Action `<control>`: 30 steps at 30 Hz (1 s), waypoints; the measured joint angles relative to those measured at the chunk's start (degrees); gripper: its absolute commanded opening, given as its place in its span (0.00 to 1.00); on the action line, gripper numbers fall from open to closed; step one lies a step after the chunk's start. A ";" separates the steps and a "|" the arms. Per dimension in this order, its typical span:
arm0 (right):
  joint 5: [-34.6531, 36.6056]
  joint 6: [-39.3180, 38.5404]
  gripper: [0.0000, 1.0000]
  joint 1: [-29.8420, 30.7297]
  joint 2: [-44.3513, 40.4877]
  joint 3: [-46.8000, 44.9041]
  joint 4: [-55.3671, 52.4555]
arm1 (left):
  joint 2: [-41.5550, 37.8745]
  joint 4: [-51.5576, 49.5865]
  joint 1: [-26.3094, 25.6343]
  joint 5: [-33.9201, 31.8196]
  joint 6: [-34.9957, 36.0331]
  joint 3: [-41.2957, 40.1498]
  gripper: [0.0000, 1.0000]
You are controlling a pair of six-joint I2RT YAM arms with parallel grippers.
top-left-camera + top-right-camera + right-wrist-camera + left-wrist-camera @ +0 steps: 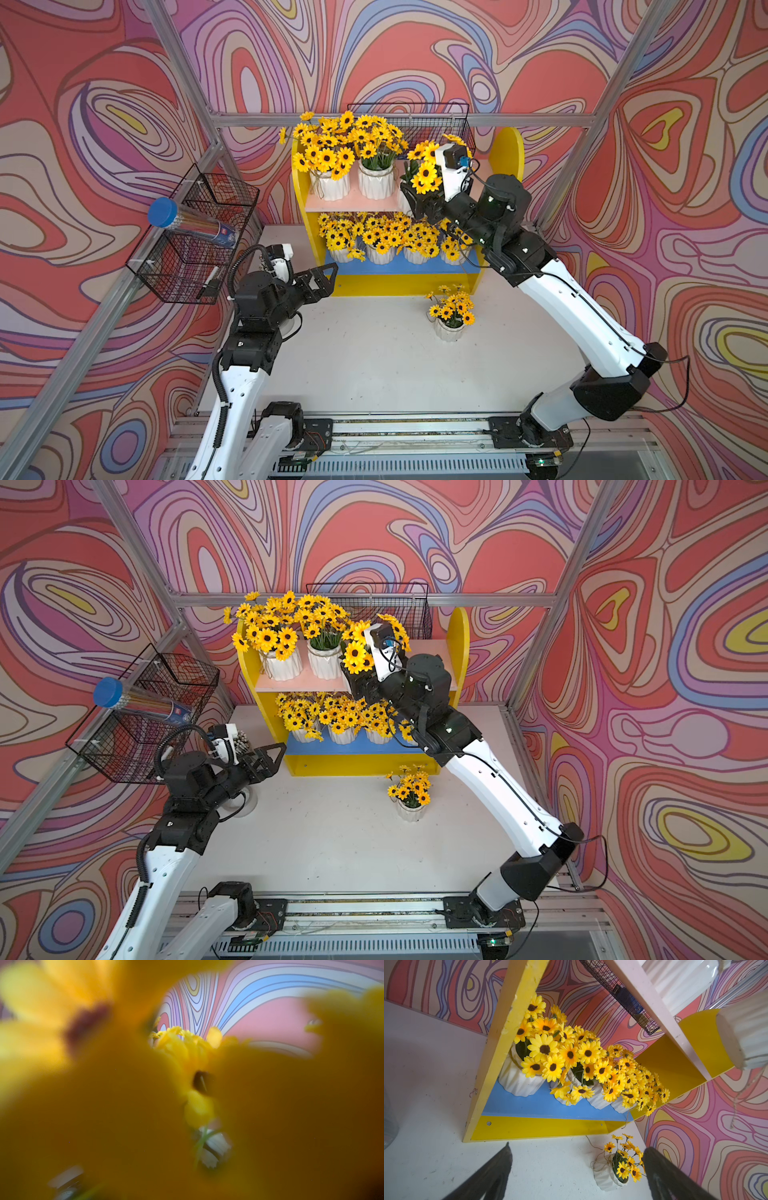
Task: Take the sunflower pots off the shelves
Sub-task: Pick up the sunflower pot from the shelf.
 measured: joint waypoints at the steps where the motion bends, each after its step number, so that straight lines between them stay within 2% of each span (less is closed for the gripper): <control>1: 0.00 0.02 0.00 0.44 -0.76 -0.50 0.00 | -0.13 0.00 0.00 -0.02 0.00 0.00 1.00; 30: 1.95 5.31 0.00 8.15 -13.31 -24.30 -1.46 | -0.33 0.00 0.00 -0.04 0.22 0.00 1.00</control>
